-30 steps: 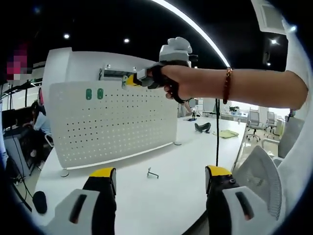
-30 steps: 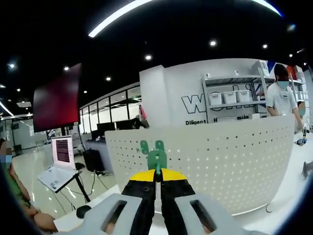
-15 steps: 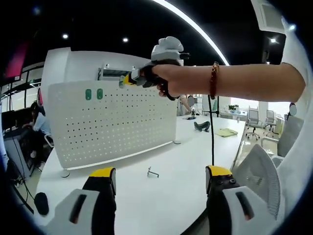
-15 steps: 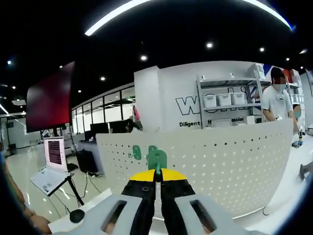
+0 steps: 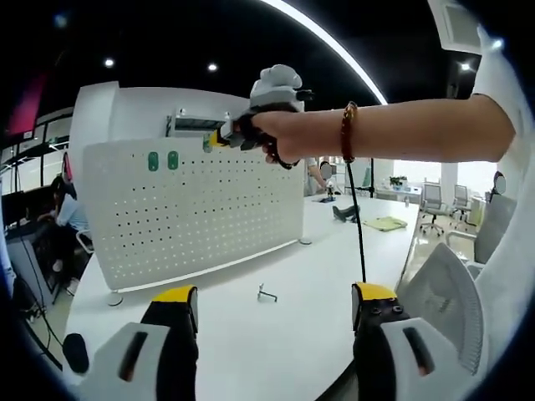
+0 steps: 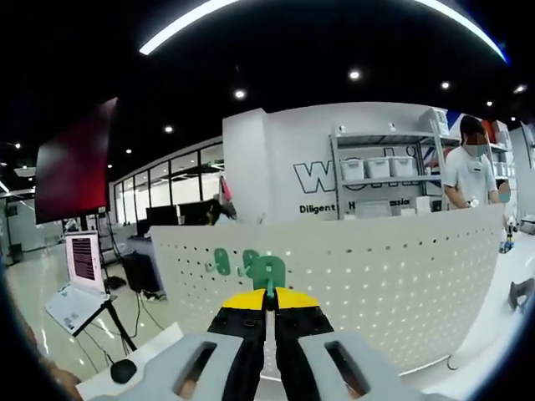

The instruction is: Insert the hook assembly into the mounting plate slot until the hook locks in place.

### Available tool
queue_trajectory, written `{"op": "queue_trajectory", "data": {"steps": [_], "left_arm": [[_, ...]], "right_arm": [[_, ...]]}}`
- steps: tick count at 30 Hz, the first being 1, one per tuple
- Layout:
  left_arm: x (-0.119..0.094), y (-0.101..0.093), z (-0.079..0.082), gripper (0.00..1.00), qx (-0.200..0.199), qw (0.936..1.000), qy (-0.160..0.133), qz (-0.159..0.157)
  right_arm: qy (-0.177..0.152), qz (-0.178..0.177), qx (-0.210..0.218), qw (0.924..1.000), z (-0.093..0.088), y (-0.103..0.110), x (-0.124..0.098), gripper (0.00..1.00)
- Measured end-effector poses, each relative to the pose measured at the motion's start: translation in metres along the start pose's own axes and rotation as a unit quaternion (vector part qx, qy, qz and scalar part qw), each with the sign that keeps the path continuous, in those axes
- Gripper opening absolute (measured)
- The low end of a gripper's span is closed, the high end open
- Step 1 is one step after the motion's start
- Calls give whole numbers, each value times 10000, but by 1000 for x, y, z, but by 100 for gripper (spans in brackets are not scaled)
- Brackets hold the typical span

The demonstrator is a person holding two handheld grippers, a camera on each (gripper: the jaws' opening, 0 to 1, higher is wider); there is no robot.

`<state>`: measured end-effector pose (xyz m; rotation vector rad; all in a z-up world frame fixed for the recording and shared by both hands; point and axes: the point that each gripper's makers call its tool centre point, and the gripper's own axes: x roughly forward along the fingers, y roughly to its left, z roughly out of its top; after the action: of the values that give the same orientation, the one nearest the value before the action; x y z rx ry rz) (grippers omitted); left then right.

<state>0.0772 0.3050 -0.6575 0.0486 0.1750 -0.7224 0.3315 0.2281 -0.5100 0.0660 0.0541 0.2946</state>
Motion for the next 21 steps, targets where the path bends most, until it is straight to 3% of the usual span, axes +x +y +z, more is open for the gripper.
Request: {"op": "queue_trajectory", "data": {"steps": [14, 21], "left_arm": [[4, 12, -5, 77, -68, 10000, 15, 63], [6, 15, -6, 77, -60, 10000, 60, 27]], "right_arm": [[-78, -228, -218, 9995, 5, -4, 22, 1], [-67, -313, -104, 9994, 5, -7, 30, 1]]}}
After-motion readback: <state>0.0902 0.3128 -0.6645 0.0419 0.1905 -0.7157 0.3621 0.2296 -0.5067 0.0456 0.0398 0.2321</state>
